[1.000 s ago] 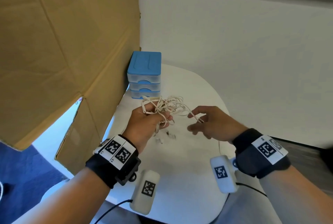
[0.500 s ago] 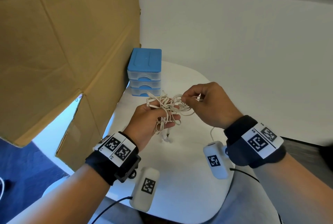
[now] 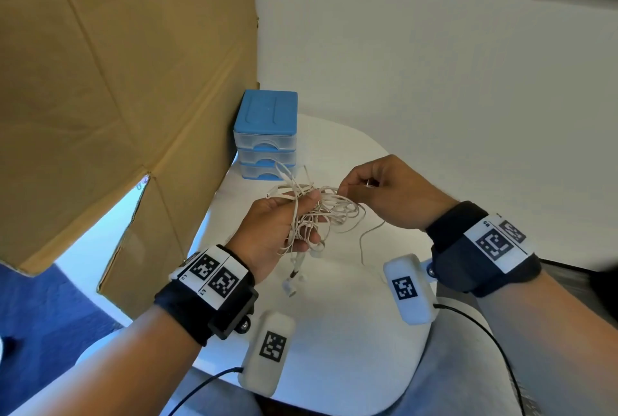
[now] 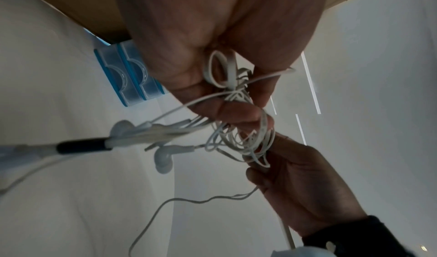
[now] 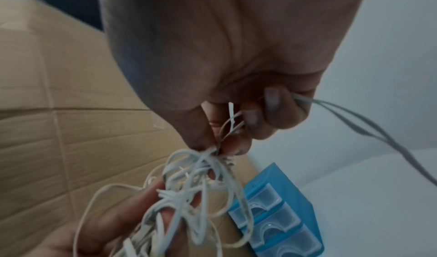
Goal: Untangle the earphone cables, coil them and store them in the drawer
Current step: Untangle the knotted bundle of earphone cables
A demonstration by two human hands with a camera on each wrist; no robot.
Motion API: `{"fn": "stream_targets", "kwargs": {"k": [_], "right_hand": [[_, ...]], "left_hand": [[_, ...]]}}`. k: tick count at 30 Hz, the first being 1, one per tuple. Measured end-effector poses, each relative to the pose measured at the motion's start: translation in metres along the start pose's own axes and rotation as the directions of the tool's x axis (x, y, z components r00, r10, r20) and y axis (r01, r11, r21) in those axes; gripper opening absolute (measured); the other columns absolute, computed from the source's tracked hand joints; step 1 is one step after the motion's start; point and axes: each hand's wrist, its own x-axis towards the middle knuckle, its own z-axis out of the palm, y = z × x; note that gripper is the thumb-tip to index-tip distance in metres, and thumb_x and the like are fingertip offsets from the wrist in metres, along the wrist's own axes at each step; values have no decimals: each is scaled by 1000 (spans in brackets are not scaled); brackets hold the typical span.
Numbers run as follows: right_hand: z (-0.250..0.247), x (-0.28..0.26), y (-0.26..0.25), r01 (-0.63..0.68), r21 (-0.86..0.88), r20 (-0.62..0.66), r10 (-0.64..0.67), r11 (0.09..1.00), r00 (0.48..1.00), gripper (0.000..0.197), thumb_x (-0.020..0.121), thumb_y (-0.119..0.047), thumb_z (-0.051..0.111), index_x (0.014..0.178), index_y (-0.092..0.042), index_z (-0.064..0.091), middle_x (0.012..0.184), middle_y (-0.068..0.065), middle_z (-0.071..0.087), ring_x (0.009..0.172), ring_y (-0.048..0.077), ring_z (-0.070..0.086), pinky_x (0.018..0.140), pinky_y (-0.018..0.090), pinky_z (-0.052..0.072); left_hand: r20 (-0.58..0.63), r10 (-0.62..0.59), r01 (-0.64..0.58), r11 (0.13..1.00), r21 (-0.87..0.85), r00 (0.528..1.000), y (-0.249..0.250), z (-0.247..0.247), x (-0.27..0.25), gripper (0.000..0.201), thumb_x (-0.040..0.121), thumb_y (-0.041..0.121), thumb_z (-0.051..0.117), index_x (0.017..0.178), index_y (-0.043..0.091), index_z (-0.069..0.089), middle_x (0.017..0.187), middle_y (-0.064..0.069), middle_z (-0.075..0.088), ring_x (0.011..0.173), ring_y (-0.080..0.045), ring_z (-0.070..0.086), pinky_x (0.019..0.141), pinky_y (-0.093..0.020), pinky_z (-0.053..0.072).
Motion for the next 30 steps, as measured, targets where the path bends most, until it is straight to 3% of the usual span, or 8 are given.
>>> {"fn": "stream_targets", "kwargs": {"k": [3, 7, 12, 16, 20, 23, 27, 30], "right_hand": [[0, 0, 5, -39, 45, 59, 37, 998, 998, 17, 94, -15, 61, 87, -14, 77, 76, -5, 72, 68, 2, 60, 69, 19, 49], [0, -4, 1, -52, 127, 49, 47, 991, 998, 21, 97, -19, 58, 96, -8, 75, 68, -8, 62, 47, -5, 51, 48, 5, 37], [6, -5, -2, 26, 132, -30, -22, 991, 999, 24, 97, -32, 58, 100, -14, 74, 80, -3, 66, 58, -4, 50, 60, 7, 39], [11, -8, -8, 89, 141, -99, -75, 986, 992, 20, 95, -30, 61, 98, -14, 73, 93, 9, 70, 53, -4, 50, 56, 6, 37], [17, -12, -11, 112, 76, -164, -99, 991, 982, 25, 78, -45, 76, 91, -24, 69, 98, -2, 67, 68, 5, 56, 68, 21, 46], [30, -15, -13, 152, 37, -200, -141, 988, 970, 26, 72, -37, 84, 77, -20, 63, 97, -2, 64, 74, 22, 59, 69, 34, 52], [41, -14, -14, 163, -61, -182, -171, 985, 968, 17, 74, -33, 82, 74, -22, 69, 99, -8, 62, 76, 12, 58, 74, 32, 53], [39, -9, -14, 86, -122, -95, -98, 989, 991, 12, 79, -35, 78, 76, -25, 73, 109, -10, 60, 93, 8, 58, 79, 24, 46]], "left_hand": [[-12, -11, 11, 1000, 19, 1000, 0, 1, 1, 24, 89, 31, 65, 86, 8, 69, 67, -2, 69, 45, -13, 57, 41, -19, 38], [-56, -19, 21, 999, 28, 998, -1, 2, 1, 24, 88, 34, 67, 87, 10, 70, 69, -2, 70, 46, -13, 60, 41, -19, 39], [-134, -6, 9, 1000, 28, 991, 0, 2, 1, 24, 87, 35, 68, 84, 11, 71, 72, -7, 72, 50, -16, 66, 41, -18, 41], [-177, 47, -37, 998, 60, 983, 0, 3, 0, 24, 87, 35, 68, 77, 13, 71, 68, -6, 73, 52, -17, 68, 41, -17, 42], [-204, 132, -108, 986, 124, 970, -2, 5, -1, 22, 90, 32, 66, 83, 13, 75, 66, -6, 73, 54, -20, 70, 40, -20, 43], [-225, 170, -137, 979, 154, 959, -4, 8, -1, 19, 94, 24, 61, 87, 16, 76, 67, -1, 74, 53, -21, 70, 39, -21, 44], [-242, 196, -157, 973, 168, 950, -5, 7, -1, 21, 94, 25, 62, 82, 14, 76, 68, -6, 74, 54, -24, 71, 40, -20, 43], [-243, 206, -163, 969, 184, 948, -6, 4, 1, 23, 92, 27, 65, 81, 10, 75, 67, -9, 74, 54, -26, 71, 40, -21, 43]]}}
